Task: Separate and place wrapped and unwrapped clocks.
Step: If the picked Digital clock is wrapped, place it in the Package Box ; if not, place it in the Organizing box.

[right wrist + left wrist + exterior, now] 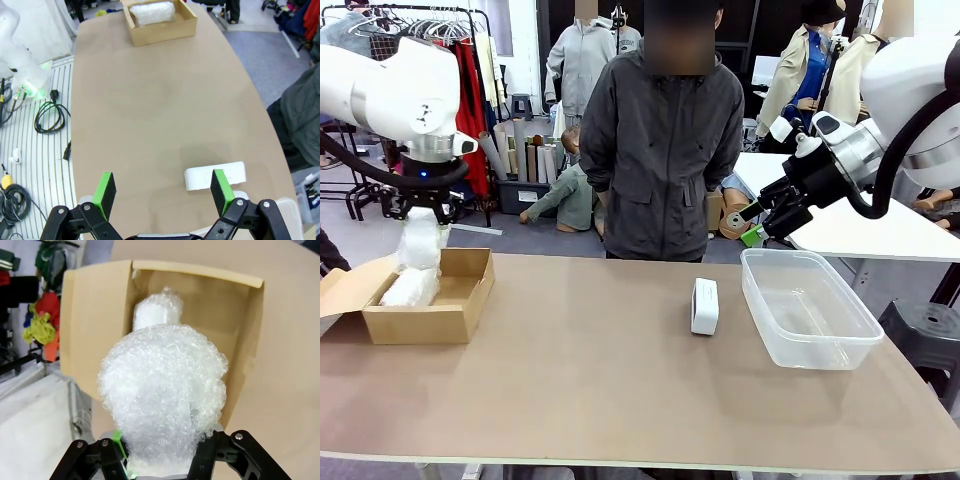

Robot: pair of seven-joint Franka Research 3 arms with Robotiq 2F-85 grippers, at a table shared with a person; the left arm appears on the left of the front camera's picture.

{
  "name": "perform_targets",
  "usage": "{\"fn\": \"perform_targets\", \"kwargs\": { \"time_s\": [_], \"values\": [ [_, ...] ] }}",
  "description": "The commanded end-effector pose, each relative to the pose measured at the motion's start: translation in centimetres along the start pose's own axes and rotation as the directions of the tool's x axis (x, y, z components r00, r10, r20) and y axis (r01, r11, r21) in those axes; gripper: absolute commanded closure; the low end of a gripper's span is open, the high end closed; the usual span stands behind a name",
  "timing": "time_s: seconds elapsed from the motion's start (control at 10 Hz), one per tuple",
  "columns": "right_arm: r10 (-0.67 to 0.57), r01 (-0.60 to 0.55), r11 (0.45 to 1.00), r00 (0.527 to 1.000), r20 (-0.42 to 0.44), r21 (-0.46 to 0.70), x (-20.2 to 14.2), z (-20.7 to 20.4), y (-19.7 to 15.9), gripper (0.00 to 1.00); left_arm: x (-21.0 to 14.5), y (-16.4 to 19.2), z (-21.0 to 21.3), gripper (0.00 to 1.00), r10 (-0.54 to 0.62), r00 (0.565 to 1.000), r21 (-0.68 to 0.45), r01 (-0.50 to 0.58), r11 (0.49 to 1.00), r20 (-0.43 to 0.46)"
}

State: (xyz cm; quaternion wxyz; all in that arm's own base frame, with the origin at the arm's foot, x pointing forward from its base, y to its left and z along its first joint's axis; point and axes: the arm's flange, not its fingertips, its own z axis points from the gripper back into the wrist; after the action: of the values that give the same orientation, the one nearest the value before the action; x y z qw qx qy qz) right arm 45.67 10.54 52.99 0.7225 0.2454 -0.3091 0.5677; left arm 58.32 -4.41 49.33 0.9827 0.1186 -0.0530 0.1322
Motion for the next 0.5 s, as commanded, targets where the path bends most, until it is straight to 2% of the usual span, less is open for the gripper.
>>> {"fn": "perform_targets", "kwargs": {
  "time_s": [0.0, 0.2, 0.4],
  "values": [
    [0.008, -0.008, 1.000, 1.000, 0.006, 0.003, 0.1, 0.0, -0.1, 0.00, 0.8, 0.1, -1.4, 1.00, -0.053, 0.998, -0.035, 0.053, 0.998, -0.015],
    [0.008, -0.008, 1.000, 1.000, 0.006, 0.003, 0.1, 0.0, -0.1, 0.00, 1.4, -0.5, -3.2, 1.00, -0.186, 0.982, -0.073, 0.184, 0.980, -0.021],
    [0.008, -0.008, 1.000, 1.000, 0.006, 0.003, 0.1, 0.0, -0.1, 0.00, 1.1, -1.2, -4.7, 1.00, -0.226, 0.974, -0.113, 0.222, 0.969, -0.032]
  ]
}}
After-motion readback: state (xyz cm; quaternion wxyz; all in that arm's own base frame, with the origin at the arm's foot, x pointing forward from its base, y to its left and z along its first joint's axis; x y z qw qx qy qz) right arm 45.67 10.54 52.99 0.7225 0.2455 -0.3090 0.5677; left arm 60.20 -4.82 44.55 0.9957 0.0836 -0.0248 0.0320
